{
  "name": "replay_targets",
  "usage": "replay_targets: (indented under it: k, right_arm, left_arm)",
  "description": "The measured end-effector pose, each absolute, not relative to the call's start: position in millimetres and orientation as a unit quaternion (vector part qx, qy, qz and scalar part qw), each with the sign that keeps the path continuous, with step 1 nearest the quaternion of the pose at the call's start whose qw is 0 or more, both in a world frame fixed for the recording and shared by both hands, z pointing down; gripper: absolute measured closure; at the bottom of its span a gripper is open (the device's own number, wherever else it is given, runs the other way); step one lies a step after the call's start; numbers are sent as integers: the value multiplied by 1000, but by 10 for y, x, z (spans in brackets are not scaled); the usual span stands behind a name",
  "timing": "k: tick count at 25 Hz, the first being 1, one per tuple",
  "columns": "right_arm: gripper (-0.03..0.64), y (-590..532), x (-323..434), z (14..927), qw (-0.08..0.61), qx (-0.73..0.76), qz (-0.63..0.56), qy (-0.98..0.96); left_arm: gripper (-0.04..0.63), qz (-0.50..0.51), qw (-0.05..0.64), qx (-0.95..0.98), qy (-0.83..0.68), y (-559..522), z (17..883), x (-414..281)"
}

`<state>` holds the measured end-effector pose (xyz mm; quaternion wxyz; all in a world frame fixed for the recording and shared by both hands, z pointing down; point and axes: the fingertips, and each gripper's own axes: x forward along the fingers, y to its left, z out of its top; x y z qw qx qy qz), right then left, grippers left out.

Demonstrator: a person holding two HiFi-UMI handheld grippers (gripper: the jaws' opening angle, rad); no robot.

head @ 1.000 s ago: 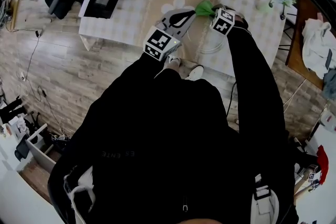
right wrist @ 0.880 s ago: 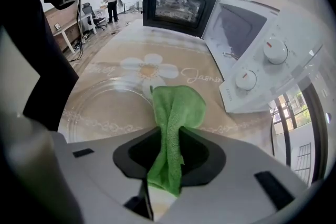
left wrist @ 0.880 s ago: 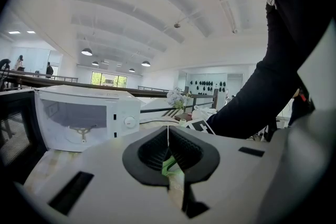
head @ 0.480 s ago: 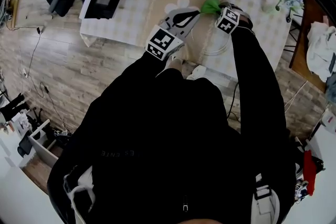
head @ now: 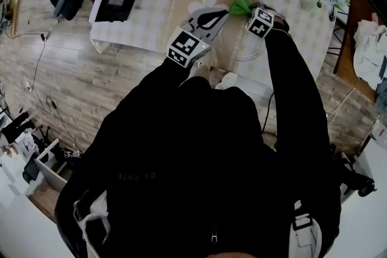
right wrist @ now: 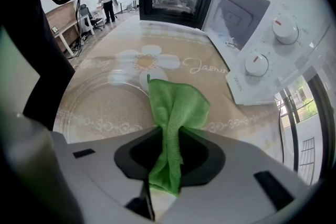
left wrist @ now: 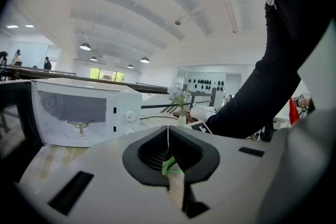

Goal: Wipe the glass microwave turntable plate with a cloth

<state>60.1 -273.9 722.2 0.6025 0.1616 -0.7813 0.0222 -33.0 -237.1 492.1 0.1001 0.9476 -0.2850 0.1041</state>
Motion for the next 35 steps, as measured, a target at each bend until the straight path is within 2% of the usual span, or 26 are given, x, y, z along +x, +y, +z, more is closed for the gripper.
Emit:
replay_targets:
  k: [35]
  right_arm:
    - [517,-1362,234,7267,585,98,63,-802]
  left_arm:
    - [574,101,104,942,-303,-1617,4973,-297]
